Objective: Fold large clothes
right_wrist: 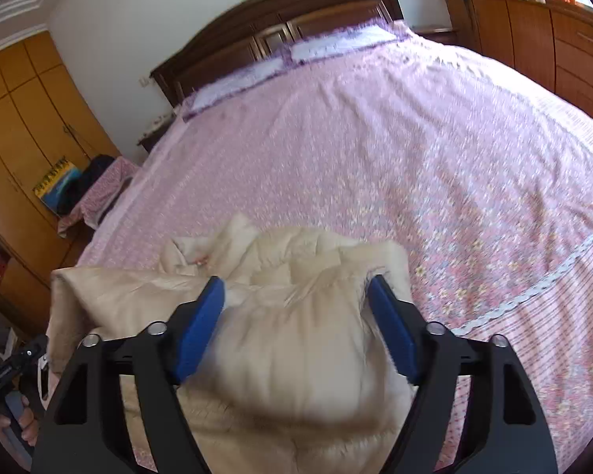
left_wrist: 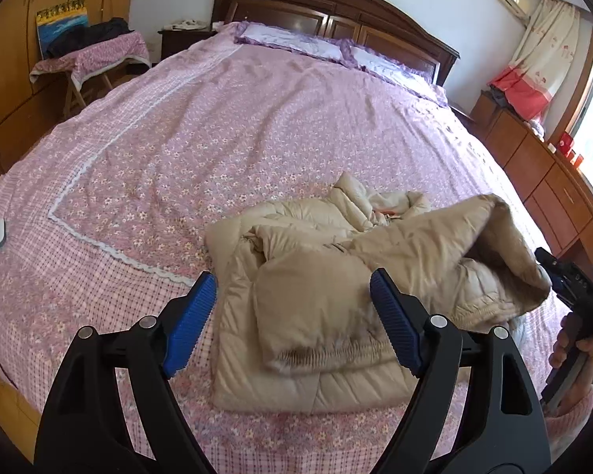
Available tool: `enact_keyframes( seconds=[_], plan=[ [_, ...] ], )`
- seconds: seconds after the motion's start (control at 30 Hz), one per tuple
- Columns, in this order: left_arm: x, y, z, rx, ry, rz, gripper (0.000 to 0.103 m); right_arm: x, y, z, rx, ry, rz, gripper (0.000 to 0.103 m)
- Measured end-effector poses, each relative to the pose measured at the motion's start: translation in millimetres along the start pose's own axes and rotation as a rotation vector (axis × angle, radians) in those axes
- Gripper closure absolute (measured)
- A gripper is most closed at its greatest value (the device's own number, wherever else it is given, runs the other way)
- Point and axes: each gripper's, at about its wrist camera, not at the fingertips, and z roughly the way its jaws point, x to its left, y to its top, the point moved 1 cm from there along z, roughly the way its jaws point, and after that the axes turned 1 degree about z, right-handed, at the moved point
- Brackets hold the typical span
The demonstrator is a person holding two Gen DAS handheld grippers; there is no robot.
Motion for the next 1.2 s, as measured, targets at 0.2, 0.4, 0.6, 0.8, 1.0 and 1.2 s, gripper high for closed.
enact_keyframes(
  seconds=[0.2,0.4,0.6,0.8,1.0,1.2],
  plan=[
    [2,-15,-7,0.006,0.006,-0.029,0.023,-10,-6,-32,-0.041,-0.006,-0.004,0.026],
    [7,-25,-7,0.007,0.013,-0.061,0.023,-19,-24,-33,0.004,-0.009,0.000,0.026],
    [6,-33,7,0.037,0.008,-0.085,0.023,-21,-43,-18,0.063,-0.007,0.035,0.026],
    [4,-34,31,0.085,-0.075,-0.144,0.054,-15,-48,-8,0.085,0.006,0.027,0.026],
    [7,-18,28,0.049,-0.135,-0.213,0.095,-11,-36,0,0.082,0.054,0.003,0.084],
    [-1,30,20,-0.057,-0.053,-0.164,0.095,2,7,1,0.005,0.048,-0.058,0.094]
  ],
)
